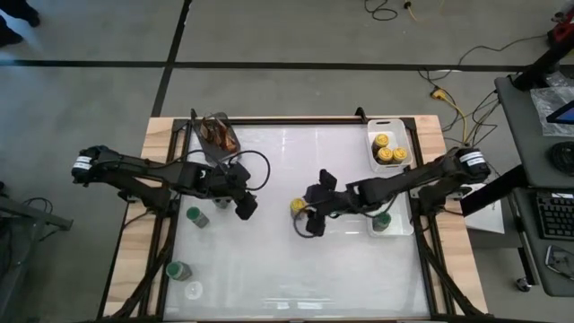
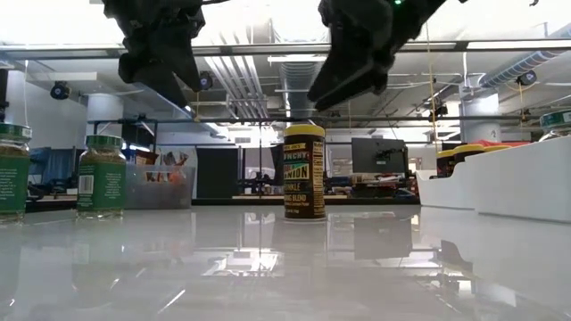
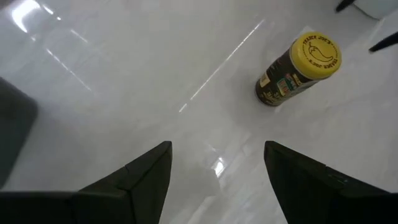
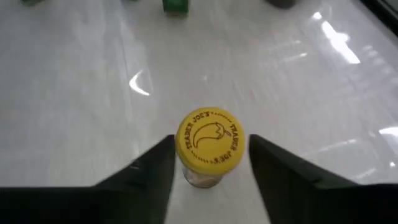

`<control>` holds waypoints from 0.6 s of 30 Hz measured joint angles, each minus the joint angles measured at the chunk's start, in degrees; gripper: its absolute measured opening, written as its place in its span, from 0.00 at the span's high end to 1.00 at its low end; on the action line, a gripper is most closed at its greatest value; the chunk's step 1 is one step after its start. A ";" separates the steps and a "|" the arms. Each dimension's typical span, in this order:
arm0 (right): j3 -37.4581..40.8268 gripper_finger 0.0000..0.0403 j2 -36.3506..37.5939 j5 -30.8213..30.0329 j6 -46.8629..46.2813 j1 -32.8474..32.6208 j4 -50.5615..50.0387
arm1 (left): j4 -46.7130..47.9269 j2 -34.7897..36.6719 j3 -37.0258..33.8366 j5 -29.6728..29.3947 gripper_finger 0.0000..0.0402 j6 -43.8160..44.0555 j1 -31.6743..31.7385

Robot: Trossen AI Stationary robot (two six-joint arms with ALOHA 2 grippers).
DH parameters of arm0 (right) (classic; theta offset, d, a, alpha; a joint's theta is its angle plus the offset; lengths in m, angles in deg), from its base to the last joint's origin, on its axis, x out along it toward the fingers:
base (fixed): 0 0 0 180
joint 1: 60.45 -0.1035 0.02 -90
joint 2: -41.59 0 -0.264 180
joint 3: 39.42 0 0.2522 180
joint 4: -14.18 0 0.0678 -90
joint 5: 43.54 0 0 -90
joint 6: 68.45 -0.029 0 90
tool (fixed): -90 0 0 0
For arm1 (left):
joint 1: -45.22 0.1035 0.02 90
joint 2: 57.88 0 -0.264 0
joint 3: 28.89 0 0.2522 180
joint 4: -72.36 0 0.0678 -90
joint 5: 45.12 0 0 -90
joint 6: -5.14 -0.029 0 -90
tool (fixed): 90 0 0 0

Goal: Sort spices by type
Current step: Put the yellow seasoning bottle into the top white bin

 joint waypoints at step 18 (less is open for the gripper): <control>-8.06 0.11 -10.61 -0.06 -8.57 2.41 -7.61 | -0.07 -0.04 -0.83 -0.09 0.40 -2.87 -0.07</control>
